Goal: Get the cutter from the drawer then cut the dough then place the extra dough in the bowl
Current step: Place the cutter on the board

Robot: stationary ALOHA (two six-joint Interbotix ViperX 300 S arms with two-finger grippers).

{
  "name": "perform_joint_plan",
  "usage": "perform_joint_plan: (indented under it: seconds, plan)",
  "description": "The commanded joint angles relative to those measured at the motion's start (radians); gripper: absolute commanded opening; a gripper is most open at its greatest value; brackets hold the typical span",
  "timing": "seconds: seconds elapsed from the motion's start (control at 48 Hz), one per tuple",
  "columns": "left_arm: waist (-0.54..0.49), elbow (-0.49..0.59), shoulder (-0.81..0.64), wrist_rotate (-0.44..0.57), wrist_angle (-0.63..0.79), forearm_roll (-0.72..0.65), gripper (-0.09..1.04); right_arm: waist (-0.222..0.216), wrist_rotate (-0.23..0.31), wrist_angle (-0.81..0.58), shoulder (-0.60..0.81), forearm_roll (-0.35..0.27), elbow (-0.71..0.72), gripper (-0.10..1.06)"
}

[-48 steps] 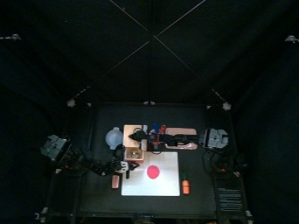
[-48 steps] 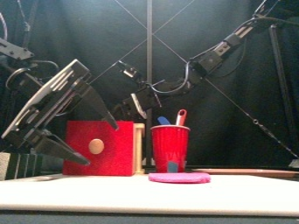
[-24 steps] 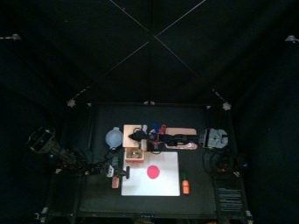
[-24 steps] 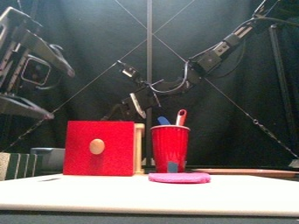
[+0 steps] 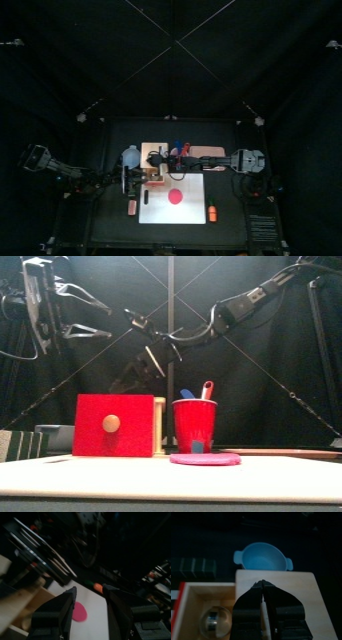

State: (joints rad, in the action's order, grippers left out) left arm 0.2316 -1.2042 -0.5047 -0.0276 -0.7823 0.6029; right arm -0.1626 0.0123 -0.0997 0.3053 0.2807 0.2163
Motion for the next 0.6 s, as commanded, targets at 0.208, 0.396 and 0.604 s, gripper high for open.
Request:
perform_joint_plan:
  seconds: [0.208, 0.396, 0.604]
  plan:
    - [-0.066, -0.067, -0.21, 0.183, -0.032, -0.043, 0.8, 0.071, 0.003, 0.092, -0.155, -0.009, -0.011, 0.21]
    - [-0.072, -0.127, -0.347, 0.247, -0.032, -0.123, 0.8, 0.092, 0.003, 0.172, -0.176, -0.087, 0.018, 0.46]
    - [-0.098, -0.141, -0.353, 0.256, -0.021, -0.204, 0.8, 0.089, 0.003, 0.253, -0.164, -0.156, 0.017, 0.62]
